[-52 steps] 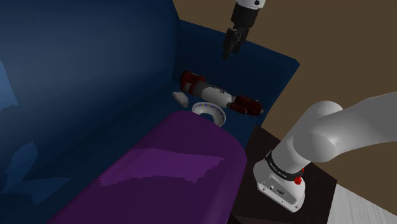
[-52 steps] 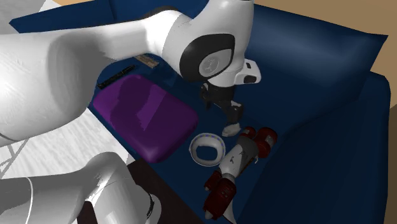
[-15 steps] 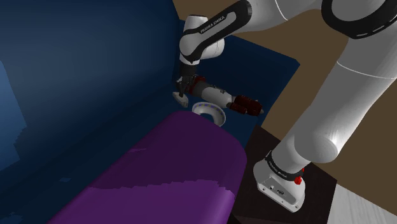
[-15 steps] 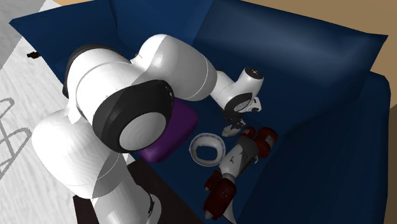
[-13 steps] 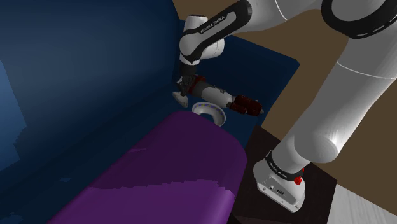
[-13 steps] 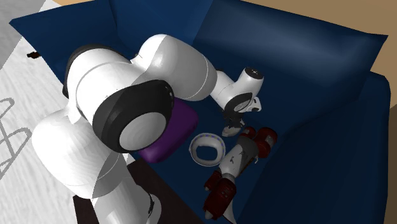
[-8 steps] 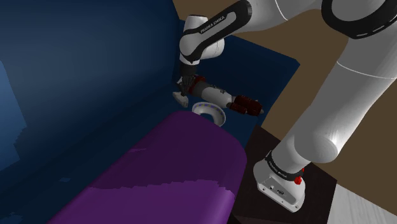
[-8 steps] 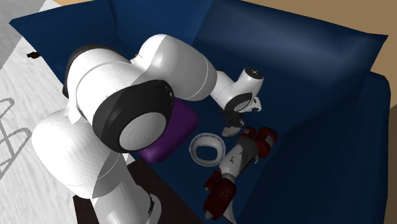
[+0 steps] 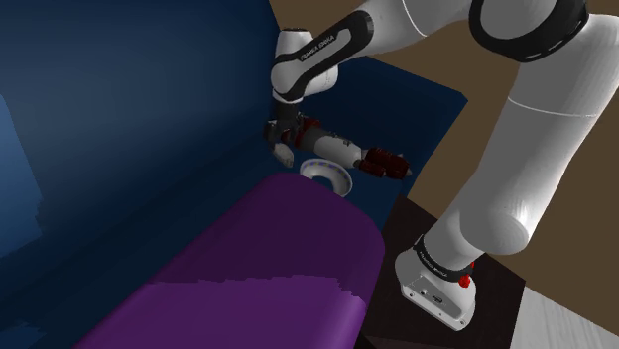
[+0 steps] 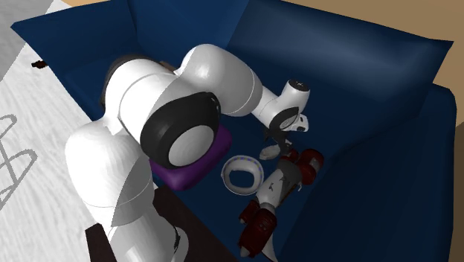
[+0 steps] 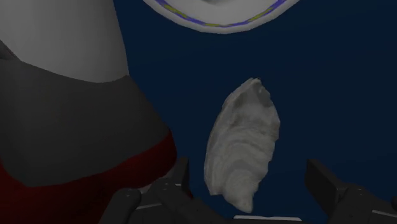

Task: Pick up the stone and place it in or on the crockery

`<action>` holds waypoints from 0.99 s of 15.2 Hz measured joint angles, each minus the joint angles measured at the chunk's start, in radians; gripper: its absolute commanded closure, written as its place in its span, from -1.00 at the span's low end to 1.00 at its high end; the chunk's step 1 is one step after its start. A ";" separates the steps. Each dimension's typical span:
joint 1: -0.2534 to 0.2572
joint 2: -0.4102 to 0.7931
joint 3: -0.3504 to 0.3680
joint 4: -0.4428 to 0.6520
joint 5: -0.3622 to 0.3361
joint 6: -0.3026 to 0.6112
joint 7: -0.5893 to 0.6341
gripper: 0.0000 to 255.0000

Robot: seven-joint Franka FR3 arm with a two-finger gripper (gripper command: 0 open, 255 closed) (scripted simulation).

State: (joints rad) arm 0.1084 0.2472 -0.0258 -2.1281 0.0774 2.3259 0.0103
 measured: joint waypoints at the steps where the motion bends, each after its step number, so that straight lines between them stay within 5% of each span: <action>1: 0.003 0.008 0.001 -0.002 0.000 0.008 0.005 -1.00; 11: 0.003 0.045 0.007 -0.013 0.004 0.060 0.003 -1.00; 12: 0.002 0.045 0.007 -0.013 0.004 0.059 0.003 1.00; 15: -0.001 0.052 0.003 -0.011 0.003 0.065 0.004 1.00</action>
State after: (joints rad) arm 0.1077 0.2994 -0.0228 -2.1387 0.0799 2.3909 0.0138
